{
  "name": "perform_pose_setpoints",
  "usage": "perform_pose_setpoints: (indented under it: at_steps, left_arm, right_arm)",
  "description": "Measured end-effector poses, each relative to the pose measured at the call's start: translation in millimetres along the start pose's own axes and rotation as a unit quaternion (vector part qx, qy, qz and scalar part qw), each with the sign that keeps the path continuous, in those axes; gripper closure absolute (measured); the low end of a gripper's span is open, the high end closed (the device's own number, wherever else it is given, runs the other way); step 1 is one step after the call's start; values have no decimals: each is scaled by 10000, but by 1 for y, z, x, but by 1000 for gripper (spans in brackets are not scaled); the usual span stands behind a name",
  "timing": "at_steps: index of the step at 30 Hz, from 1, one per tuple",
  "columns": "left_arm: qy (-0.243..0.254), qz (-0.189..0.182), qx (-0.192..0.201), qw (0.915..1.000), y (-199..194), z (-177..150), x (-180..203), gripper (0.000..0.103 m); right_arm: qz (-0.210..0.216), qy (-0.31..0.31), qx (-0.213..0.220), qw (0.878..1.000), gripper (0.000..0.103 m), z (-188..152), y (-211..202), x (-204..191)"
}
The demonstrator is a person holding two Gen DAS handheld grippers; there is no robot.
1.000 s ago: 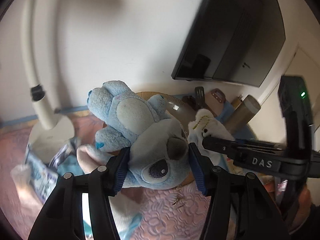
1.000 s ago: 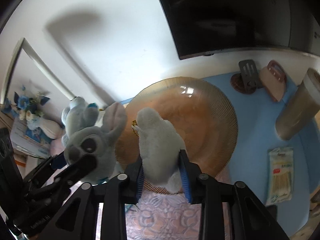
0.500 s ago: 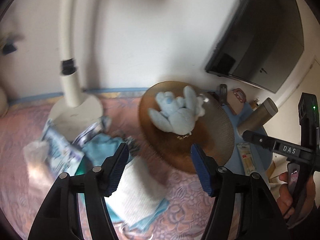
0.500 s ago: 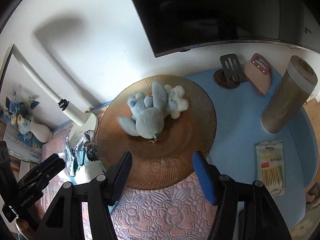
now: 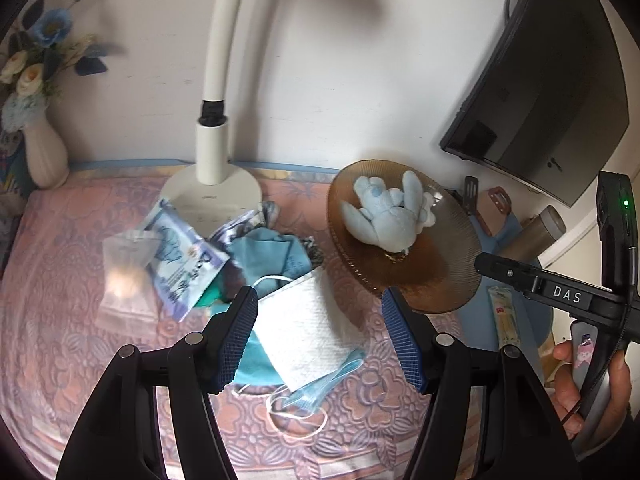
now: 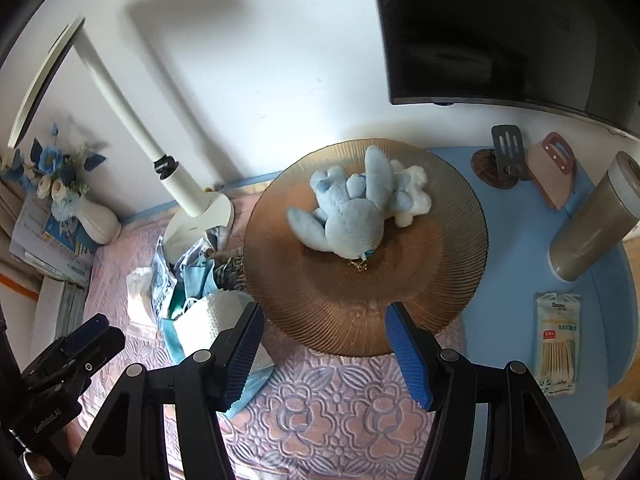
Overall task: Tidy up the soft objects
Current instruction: 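Grasp the translucent OSTREE pouch with the left tool while the right tool grasps the Dafi packet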
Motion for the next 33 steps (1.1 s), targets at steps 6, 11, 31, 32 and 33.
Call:
perform_pose_setpoints:
  at_steps: [6,11,31,32,33]
  left_arm:
    - [-80,81,5,9999,-5,-2,-6,41]
    - [-48,195,15,9998,-10,-3,-6,41]
    - [-709,972,-411,9919,-50,-65,-132,38]
    - [-713,962,-448,9918,-48,-68,-138,38]
    - [-723,939,-489,9918,-46,-71,-144,38]
  right_arm:
    - [-94,-141,-36,9999,42,-5,0,-9]
    - [-219,-304,-23,9993,41,-10,-2,-18]
    - [-348,-922,-539,9937,23,-74,22,-109]
    - [-350,-893,-615,9935,23,-81,25,-113]
    - [-350,-858,-666,9935,23,-85,27,-116]
Point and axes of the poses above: each gripper's, at about its wrist camera, not at the fingertips, and y roughly the way its jaws point, x to its right, z to its top, the point moved 4 cm from there along y, roughly the way its jaws point, and after that the axes turned 10 degrees about y, right-handed, at the moved point
